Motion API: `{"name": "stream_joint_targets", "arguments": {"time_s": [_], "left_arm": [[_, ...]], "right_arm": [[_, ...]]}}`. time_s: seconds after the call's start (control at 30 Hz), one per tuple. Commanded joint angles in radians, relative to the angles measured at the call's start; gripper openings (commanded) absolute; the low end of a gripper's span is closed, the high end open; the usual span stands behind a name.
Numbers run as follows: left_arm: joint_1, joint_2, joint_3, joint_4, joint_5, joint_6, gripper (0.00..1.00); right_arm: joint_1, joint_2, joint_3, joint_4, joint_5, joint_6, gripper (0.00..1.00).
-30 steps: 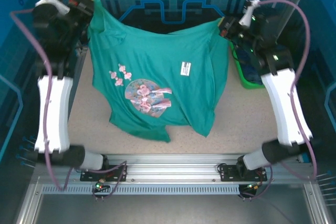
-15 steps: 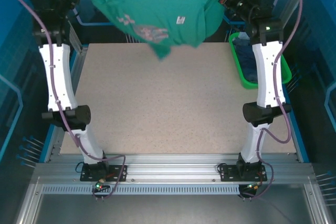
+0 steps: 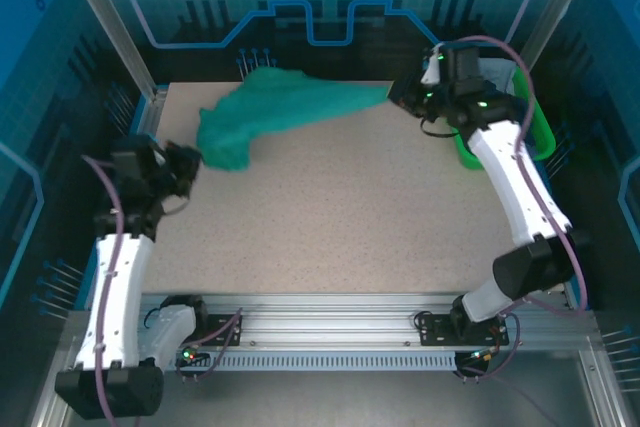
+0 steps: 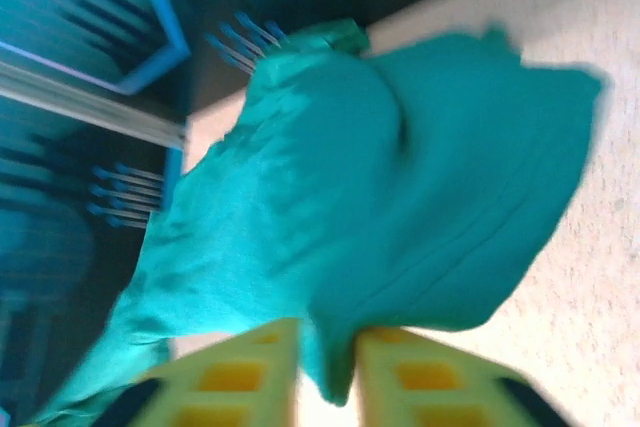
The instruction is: Fold and stack the t-shirts
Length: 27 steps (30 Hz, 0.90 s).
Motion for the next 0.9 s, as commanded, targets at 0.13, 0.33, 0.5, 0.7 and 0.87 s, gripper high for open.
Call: {"name": "stream_joint_targets", "arguments": {"time_s": [0.13,0.33,0.5,0.7,0.87], "left_arm": [[-0.009,0.311,-0.160,0.165,0.038,0.013,0.00],[-0.013,0.338,-0.080,0.080,0.016,0.060,0.00],[-0.027,0.334,-0.078,0.064,0.005,0.067,0.00],[-0.034,0.360,-0.054,0.062,-0.001,0.086,0.00],[-0.034,0.366,-0.040,0.062,-0.010,0.093,0.00]], "right_arm": [[0.040,0.440,0.194,-0.182,0.023,0.036,0.41],[0.069,0.295,-0.067,-0.149,0.122,0.073,0.38],[0.037,0.215,-0.291,-0.025,0.137,0.077,0.40],[0.013,0.416,-0.136,0.010,0.117,0.007,0.41],[0.010,0.544,-0.010,-0.048,0.131,0.017,0.37]]}}
